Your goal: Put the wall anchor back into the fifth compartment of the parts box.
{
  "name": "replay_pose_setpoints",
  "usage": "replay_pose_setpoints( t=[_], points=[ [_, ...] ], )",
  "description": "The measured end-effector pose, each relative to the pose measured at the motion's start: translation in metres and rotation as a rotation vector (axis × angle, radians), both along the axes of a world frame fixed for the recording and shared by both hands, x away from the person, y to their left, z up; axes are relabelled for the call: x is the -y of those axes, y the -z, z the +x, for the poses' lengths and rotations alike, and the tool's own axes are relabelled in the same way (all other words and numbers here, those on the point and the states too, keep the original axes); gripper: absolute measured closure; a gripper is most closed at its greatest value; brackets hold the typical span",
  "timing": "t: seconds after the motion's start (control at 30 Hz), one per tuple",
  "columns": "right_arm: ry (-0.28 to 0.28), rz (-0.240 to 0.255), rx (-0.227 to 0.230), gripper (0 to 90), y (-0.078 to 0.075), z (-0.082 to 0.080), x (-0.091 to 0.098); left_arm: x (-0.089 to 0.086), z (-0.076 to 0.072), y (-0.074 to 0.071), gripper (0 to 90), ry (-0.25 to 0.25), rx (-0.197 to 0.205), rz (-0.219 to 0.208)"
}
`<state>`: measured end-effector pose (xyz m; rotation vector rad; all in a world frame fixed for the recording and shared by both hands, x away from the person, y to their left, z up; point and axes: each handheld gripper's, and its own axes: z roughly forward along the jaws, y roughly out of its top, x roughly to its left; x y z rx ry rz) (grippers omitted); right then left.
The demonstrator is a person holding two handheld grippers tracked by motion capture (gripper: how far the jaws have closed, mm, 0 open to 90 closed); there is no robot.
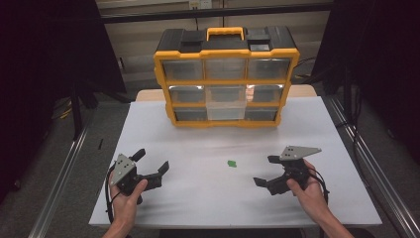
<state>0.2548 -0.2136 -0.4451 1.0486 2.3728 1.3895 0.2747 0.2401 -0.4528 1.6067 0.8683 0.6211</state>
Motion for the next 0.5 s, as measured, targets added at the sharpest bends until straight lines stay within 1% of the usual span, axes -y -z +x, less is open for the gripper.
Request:
replay_pose_setpoints(
  t=[0.03, 0.07, 0.13, 0.17, 0.2, 0.23, 0.27, 0.3, 0.33, 0.37, 0.4, 0.43, 0.47, 0.5],
  points=[
    [0.0, 0.0, 0.0, 2.1, 0.0, 0.0, 0.0, 0.0, 0.0, 0.0, 3.5, 0.0, 0.0, 0.0],
    [-0.009, -0.012, -0.036, 2.8, 0.0, 0.007, -0.006, 0.0, 0.0, 0.0, 3.5, -0.002, 0.001, 0.014],
    [-0.018, -0.016, -0.043, 2.9, 0.0, 0.009, -0.008, 0.001, 0.0, 0.0, 3.6, -0.002, 0.0, 0.016],
    [-0.058, -0.025, -0.048, 2.5, -0.002, 0.015, -0.013, 0.002, 0.001, 0.0, 3.5, -0.001, -0.003, 0.009],
    [-0.058, -0.025, -0.048, 2.5, -0.002, 0.015, -0.013, 0.002, 0.001, 0.0, 3.5, -0.001, -0.003, 0.009],
    [-0.084, -0.036, -0.064, 4.8, -0.003, 0.021, -0.017, 0.003, 0.001, 0.0, 3.6, -0.001, -0.002, 0.005],
    [-0.099, -0.046, -0.076, 3.3, -0.004, 0.023, -0.019, 0.002, 0.001, 0.0, 3.6, 0.004, 0.004, 0.019],
    [-0.099, -0.046, -0.076, 3.3, -0.004, 0.023, -0.019, 0.002, 0.001, 0.0, 3.6, 0.004, 0.004, 0.019],
    [-0.114, -0.054, -0.081, 3.9, -0.005, 0.026, -0.022, 0.002, 0.0, 0.0, 3.6, 0.003, 0.005, 0.015],
    [-0.13, -0.061, -0.082, 5.5, -0.005, 0.031, -0.027, 0.0, 0.0, 0.0, 3.5, 0.014, 0.006, 0.024],
    [-0.13, -0.061, -0.082, 5.5, -0.005, 0.031, -0.027, 0.001, 0.0, -0.001, 3.5, 0.009, 0.008, 0.008],
    [-0.142, -0.074, -0.096, 4.3, -0.006, 0.034, -0.029, 0.001, 0.0, -0.001, 3.5, 0.01, 0.008, 0.006],
    [-0.152, -0.085, -0.102, 5.6, -0.006, 0.037, -0.032, 0.001, 0.0, -0.001, 3.5, 0.009, 0.005, 0.0],
    [-0.166, -0.111, -0.11, 7.1, -0.007, 0.042, -0.037, 0.001, 0.0, 0.0, 3.5, 0.007, 0.0, -0.006]
  ],
)
